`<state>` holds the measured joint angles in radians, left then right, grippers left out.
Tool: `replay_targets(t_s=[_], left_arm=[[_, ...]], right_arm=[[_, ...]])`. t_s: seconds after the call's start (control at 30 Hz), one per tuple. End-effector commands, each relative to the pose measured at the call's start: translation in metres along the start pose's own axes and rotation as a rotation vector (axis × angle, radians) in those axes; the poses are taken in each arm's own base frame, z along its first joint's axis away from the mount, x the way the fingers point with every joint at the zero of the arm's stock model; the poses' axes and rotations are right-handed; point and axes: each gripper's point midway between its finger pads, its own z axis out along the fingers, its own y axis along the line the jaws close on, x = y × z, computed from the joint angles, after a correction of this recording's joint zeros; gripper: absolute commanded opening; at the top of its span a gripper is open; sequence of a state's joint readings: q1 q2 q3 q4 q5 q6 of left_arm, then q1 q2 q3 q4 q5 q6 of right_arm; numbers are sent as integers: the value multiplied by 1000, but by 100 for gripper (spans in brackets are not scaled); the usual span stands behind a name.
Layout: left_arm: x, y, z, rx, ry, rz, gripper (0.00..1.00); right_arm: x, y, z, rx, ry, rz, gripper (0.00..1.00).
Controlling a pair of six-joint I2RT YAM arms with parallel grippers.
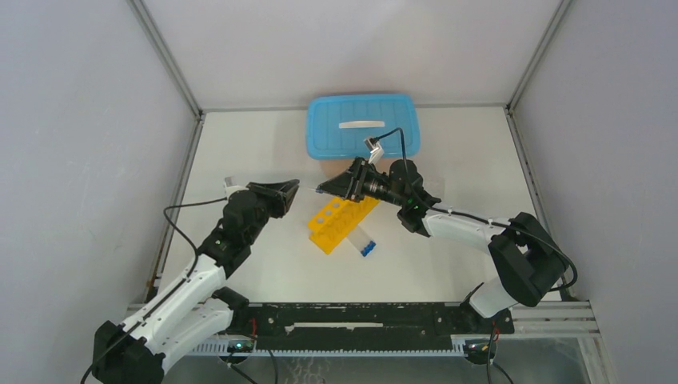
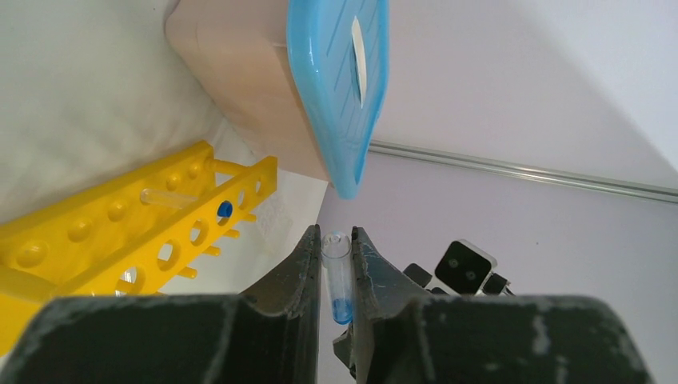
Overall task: Organize the chemistry lab equipment
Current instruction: Pick up the test tube at the center of the board.
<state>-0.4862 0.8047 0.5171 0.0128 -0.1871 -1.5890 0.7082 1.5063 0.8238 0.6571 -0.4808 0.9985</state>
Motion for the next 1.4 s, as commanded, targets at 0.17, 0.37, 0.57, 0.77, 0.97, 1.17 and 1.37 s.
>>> replay_targets(t_s=[0.17, 0.37, 0.57, 0.77, 0.97, 1.17, 1.37], left_arm=[[7, -47, -5, 108, 23, -14, 18], [0, -44, -7, 104, -7, -17, 18], [-9, -34, -8, 82, -43, -10, 18], [-10, -39, -10, 94, -41, -12, 18], [-3, -39, -8, 88, -7, -10, 18], [-3, -43, -9, 103, -7, -18, 18], [0, -46, -7, 102, 2, -14, 18]], right_arm=[[-5, 17, 4, -65, -18, -26, 49], [-10, 16, 0, -63, -31, -32, 50], [-16, 18, -3, -59, -44, -42, 49], [-14, 15, -2, -59, -39, -35, 49], [-14, 19, 2, -72, -34, -33, 49], [-10, 19, 4, -73, -25, -31, 49], [-9, 20, 5, -78, -23, -31, 49]])
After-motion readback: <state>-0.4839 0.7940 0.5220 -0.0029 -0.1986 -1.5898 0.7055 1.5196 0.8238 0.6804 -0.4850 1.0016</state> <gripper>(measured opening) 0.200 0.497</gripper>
